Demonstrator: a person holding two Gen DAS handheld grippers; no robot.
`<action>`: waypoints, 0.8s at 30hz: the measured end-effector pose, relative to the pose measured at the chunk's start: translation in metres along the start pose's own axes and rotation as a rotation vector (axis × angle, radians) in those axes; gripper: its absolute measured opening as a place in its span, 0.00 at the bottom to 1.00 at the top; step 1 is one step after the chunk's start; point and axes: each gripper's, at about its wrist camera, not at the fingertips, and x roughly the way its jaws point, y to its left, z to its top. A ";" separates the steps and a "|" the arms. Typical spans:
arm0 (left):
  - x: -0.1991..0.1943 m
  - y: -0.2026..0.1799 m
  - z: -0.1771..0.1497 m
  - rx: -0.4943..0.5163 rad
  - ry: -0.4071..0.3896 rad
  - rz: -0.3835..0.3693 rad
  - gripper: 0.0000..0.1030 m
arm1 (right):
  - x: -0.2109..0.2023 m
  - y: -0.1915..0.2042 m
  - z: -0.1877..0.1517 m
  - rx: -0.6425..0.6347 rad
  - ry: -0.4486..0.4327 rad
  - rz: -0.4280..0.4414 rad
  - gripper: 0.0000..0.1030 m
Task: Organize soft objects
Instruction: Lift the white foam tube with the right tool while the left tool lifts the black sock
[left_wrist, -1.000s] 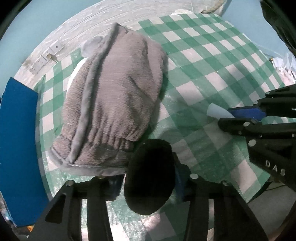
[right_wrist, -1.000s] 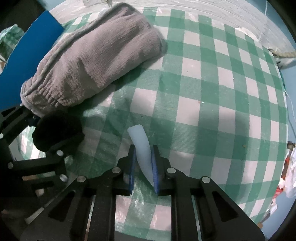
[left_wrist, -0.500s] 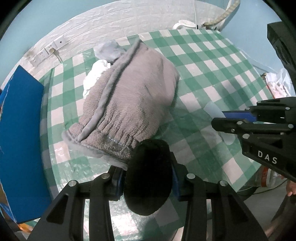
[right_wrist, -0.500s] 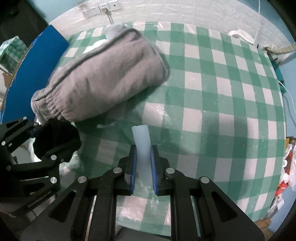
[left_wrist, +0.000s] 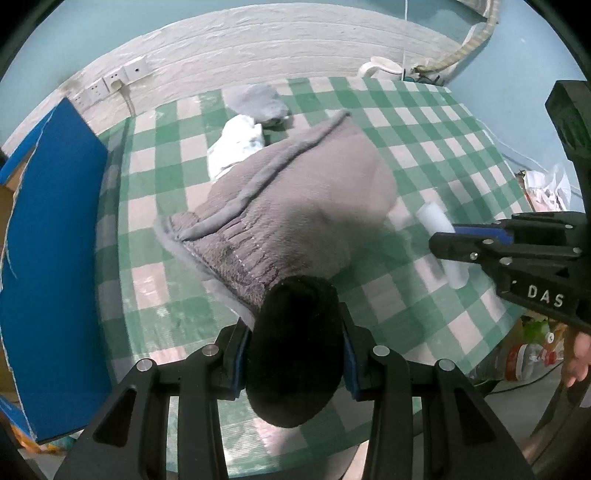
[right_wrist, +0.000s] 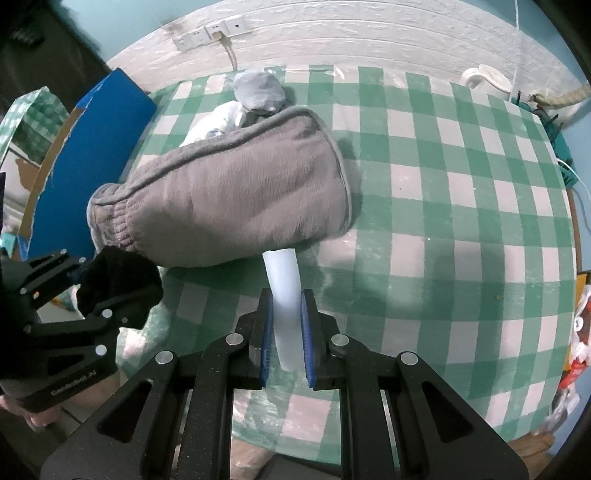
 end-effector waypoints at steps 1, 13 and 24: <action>0.000 0.003 -0.002 -0.001 0.002 0.001 0.40 | 0.001 0.001 0.000 -0.002 0.003 0.000 0.13; 0.006 0.028 -0.016 -0.030 0.007 0.028 0.64 | 0.017 0.020 0.000 -0.027 0.041 0.007 0.13; 0.011 0.027 -0.029 -0.007 0.033 0.066 0.73 | 0.021 0.028 0.001 -0.041 0.054 0.007 0.13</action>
